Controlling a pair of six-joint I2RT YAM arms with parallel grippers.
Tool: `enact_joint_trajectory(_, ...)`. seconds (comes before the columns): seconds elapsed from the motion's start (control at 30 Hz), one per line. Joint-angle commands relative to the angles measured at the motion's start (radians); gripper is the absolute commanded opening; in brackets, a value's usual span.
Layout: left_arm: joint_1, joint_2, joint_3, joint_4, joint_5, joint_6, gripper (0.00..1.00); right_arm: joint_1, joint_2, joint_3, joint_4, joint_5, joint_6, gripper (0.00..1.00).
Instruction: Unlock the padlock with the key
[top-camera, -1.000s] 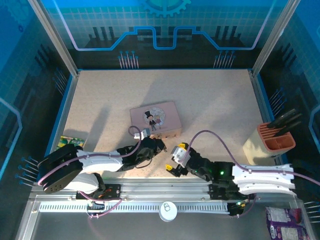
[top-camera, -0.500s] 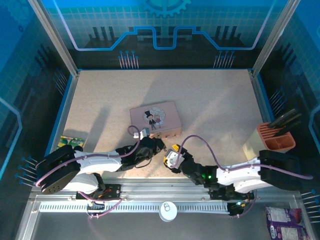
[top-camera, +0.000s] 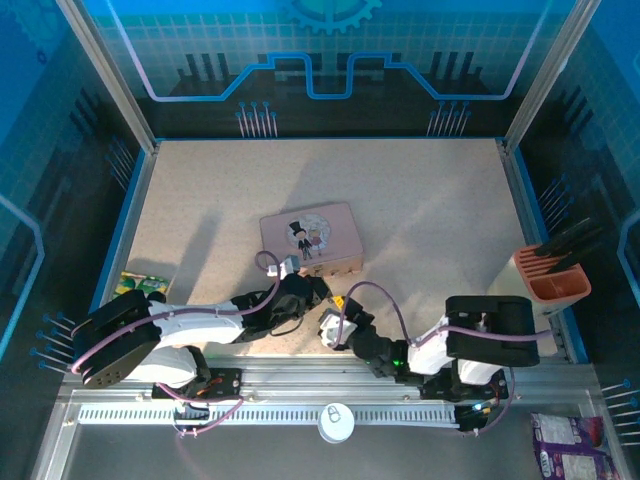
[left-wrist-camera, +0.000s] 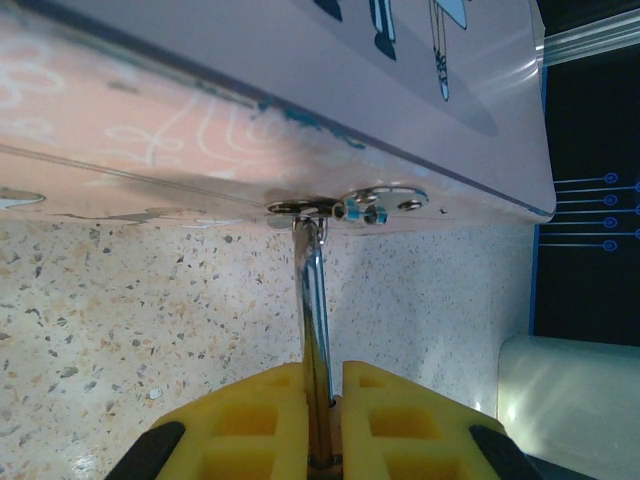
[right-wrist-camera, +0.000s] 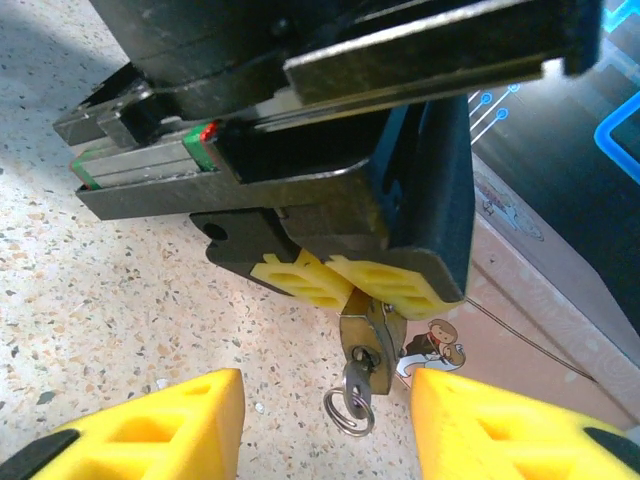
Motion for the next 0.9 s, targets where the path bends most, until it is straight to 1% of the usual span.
enact_joint_trajectory(0.0,0.002,-0.049,0.010,0.097,-0.002,0.015,0.02,0.017,0.029,0.024,0.138,0.053,-0.025,0.43)
enact_joint_trajectory(0.13,0.003,-0.049,0.011,0.094,-0.003,0.015,0.02,0.018,0.026,0.021,0.133,0.053,-0.015,0.37)
enact_joint_trajectory(0.2,0.002,-0.047,0.013,0.090,-0.002,0.016,0.02,0.018,0.016,0.027,0.089,0.045,-0.008,0.32)
enact_joint_trajectory(0.33,0.003,-0.048,0.017,0.083,-0.002,0.016,0.02,0.017,0.006,0.035,0.041,0.037,0.010,0.26)
enact_joint_trajectory(0.87,-0.001,-0.068,0.011,0.074,-0.007,0.014,0.02,0.000,0.017,0.029,0.074,0.090,0.014,0.21)
